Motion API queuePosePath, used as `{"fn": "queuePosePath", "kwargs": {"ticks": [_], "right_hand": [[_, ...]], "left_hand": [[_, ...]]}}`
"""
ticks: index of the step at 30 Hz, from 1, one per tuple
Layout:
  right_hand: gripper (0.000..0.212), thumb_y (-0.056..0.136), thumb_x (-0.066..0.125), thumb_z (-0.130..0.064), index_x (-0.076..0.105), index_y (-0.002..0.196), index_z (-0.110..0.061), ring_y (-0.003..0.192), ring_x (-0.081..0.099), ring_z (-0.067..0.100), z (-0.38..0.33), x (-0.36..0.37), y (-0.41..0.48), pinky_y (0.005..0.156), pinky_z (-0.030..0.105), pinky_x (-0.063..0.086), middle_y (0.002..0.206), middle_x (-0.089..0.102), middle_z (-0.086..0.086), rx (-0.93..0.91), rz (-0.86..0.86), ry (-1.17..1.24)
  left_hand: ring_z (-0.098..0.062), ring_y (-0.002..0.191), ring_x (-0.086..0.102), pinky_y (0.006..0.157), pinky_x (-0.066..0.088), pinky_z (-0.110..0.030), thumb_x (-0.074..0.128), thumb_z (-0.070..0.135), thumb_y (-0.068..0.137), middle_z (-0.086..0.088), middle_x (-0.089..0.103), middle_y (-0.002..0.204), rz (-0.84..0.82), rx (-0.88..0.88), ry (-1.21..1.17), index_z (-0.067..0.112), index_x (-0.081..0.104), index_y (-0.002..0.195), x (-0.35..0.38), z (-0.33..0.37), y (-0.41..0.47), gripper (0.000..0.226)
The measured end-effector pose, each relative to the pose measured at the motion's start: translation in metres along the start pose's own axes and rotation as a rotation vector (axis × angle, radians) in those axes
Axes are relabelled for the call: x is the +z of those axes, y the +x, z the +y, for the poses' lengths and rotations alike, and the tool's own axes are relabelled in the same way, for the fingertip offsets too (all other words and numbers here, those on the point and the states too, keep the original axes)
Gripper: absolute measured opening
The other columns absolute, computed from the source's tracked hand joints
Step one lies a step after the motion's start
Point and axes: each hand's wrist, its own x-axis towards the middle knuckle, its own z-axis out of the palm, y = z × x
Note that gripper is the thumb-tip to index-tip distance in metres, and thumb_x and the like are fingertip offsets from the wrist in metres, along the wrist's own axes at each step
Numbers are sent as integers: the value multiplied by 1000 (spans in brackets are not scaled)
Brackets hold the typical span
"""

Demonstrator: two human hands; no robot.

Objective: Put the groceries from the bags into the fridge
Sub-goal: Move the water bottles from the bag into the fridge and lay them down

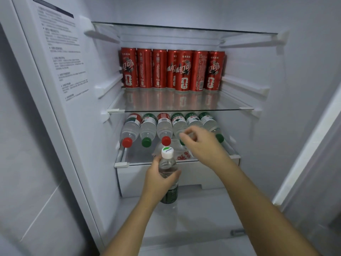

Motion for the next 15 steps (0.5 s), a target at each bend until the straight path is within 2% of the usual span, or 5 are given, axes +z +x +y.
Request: {"fn": "queuePosePath", "kwargs": {"ticks": [4, 7, 11, 13, 15], "right_hand": [[37, 91, 47, -62, 59, 102, -28, 76, 59, 16, -21, 20, 0, 59, 31, 43, 80, 61, -6, -80, -225, -307], [35, 89, 49, -59, 46, 89, -24, 78, 57, 24, -22, 36, 0, 64, 34, 46, 83, 56, -2, -138, -255, -473], [33, 91, 47, -51, 51, 105, -20, 80, 59, 28, -16, 40, -1, 71, 39, 53, 85, 60, 1, -134, -239, -439], [36, 93, 46, -50, 51, 112, -20, 81, 60, 28, -12, 38, -3, 72, 39, 53, 86, 61, 2, -133, -230, -411], [31, 93, 46, -47, 50, 108, -21, 83, 59, 26, -7, 35, -5, 70, 36, 50, 87, 61, 2, -109, -218, -373]], "left_hand": [[-4, 90, 68, 75, 52, -14, 84, 9, 69, 10, 70, 94, -34, -51, -15, 22, 54, 115, -2, -16, -9, 57], [6, 88, 64, 70, 48, -7, 84, 11, 70, 13, 66, 97, -37, -89, 62, 23, 53, 114, -3, -26, -15, 55], [-2, 86, 66, 70, 55, -19, 85, 11, 68, 4, 69, 100, -77, -147, 94, 34, 53, 108, -2, -47, -26, 56], [-3, 91, 65, 72, 54, -17, 86, 14, 67, 9, 67, 103, -100, -169, 117, 38, 51, 109, 0, -52, -30, 60], [3, 91, 63, 69, 51, -11, 86, 15, 68, 13, 64, 103, -133, -172, 144, 39, 48, 110, 2, -52, -34, 61]]}}
